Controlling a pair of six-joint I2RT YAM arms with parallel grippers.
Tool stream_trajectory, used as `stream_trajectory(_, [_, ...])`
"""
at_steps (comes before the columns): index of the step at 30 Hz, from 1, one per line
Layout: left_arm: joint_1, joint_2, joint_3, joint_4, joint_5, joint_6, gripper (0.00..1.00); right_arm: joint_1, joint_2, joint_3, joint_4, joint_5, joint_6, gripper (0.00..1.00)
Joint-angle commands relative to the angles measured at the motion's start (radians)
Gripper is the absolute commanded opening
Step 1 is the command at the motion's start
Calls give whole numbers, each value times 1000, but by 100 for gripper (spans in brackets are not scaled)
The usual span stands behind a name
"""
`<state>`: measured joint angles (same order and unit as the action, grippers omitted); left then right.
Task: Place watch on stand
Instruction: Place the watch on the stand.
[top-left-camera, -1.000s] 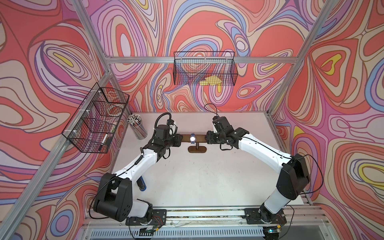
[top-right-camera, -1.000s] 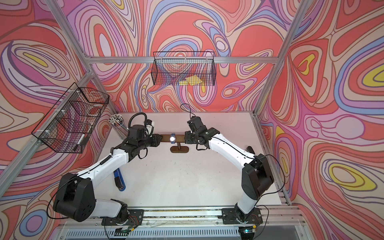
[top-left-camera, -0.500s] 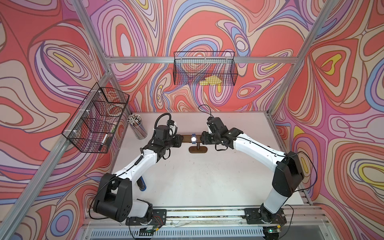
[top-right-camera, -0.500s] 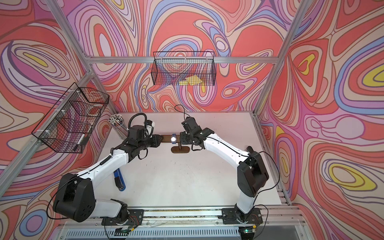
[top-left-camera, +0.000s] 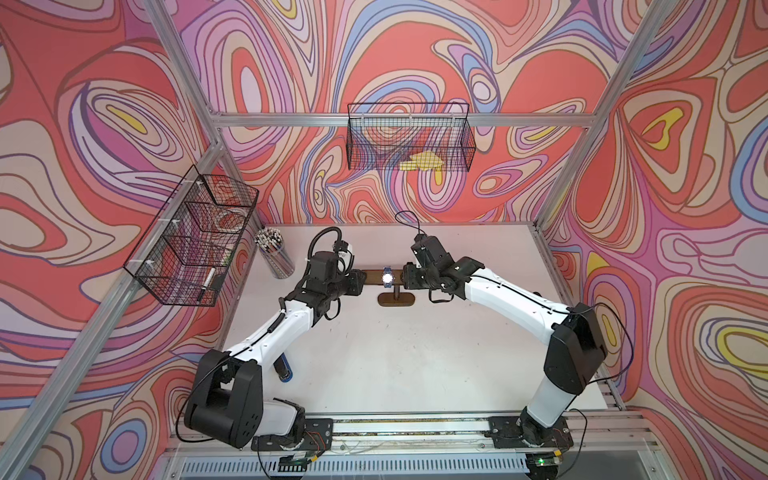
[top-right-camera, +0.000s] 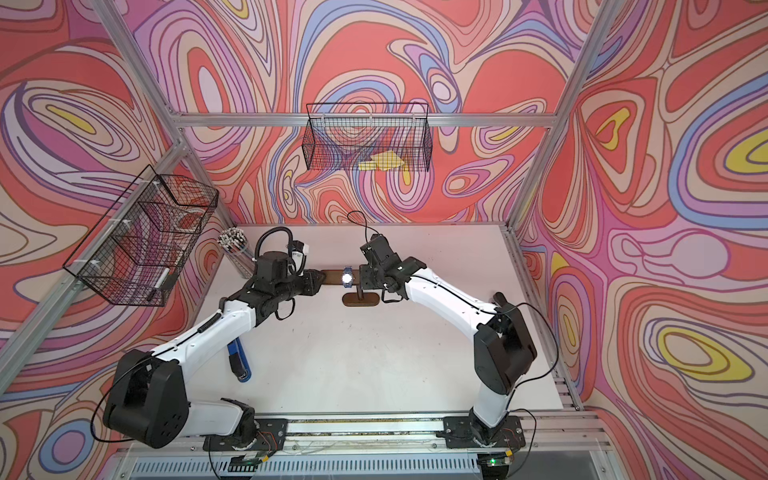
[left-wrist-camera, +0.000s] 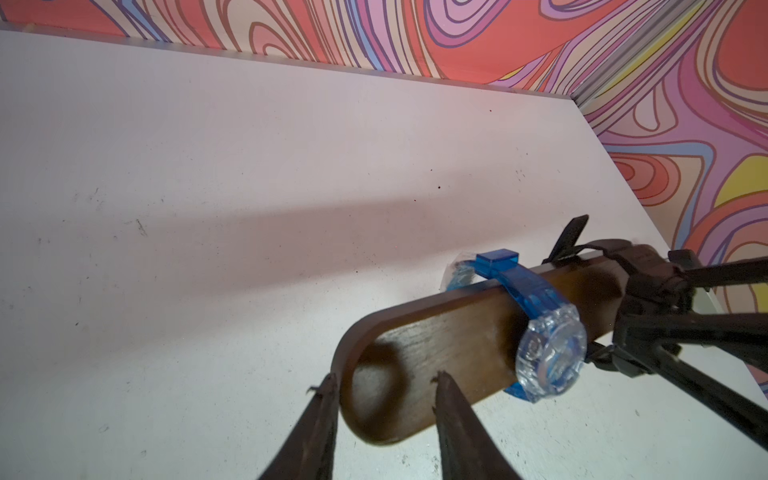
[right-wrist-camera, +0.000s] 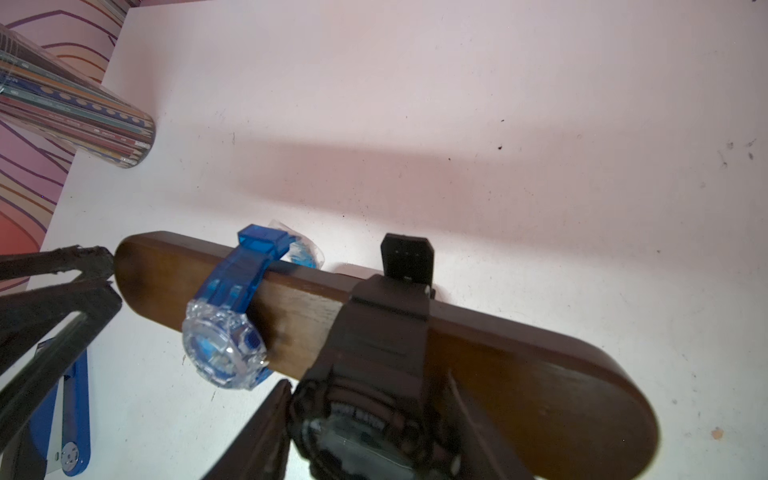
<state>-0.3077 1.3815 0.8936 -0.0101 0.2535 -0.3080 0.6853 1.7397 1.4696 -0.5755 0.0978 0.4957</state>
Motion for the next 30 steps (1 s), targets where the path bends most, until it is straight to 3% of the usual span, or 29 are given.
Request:
stream_trajectory(1, [1, -30, -15, 10, 12, 2, 40, 10, -10, -15, 18, 28, 1, 38])
stream_trajectory(19, [1, -44, -22, 7, 18, 4, 40, 40, -48, -55, 42, 99, -28, 63])
stream_trajectory(30, [1, -44, -22, 10, 25, 3, 40, 52, -76, -75, 70, 145, -45, 68])
